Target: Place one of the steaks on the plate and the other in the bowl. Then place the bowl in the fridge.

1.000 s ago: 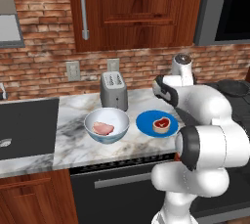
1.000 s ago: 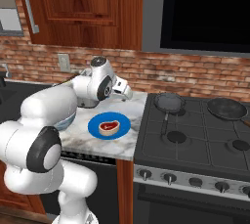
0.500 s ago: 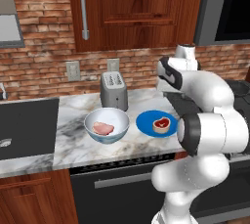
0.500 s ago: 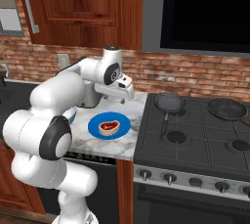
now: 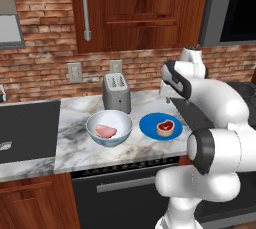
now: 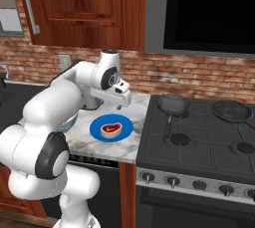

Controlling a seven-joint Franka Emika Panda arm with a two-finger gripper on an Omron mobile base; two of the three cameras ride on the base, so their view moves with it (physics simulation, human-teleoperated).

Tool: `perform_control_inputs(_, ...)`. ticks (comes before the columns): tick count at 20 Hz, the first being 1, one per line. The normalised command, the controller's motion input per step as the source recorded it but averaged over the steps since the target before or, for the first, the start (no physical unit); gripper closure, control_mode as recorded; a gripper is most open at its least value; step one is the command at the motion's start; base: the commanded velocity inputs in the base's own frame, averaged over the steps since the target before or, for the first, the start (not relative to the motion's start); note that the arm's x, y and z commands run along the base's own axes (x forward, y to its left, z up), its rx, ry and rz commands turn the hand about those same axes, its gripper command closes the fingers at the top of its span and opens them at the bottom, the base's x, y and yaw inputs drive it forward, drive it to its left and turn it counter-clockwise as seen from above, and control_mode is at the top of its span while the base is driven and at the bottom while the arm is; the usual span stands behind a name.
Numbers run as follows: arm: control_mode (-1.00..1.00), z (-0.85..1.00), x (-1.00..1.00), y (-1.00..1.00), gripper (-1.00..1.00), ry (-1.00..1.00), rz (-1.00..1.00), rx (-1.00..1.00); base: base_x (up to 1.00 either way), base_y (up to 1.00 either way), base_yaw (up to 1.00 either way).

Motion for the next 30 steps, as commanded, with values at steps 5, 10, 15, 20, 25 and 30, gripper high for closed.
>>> perform_control_inputs(5,-1.0,0.02,-0.79,0.04,-1.0,0.0,-0.02,0.0,0.0,0.0,0.0)
perform_control_inputs(10,-1.0,0.22,-0.92,0.04,-1.0,0.0,-0.05,-0.01,0.0,0.0,0.0)
perform_control_inputs(15,-1.0,0.13,-0.82,0.17,-1.0,0.0,-0.01,0.0,0.0,0.0,0.0)
perform_control_inputs(20,-1.0,0.02,-0.72,0.27,-1.0,0.0,0.0,-0.01,0.0,0.0,0.0)
perform_control_inputs(25,-1.0,0.0,-0.01,0.05,-1.0,0.02,0.0,-0.01,0.0,0.0,0.0)
perform_control_inputs(30,1.0,0.0,-0.04,0.01,-1.0,0.0,0.0,0.0,-0.13,0.01,0.01)
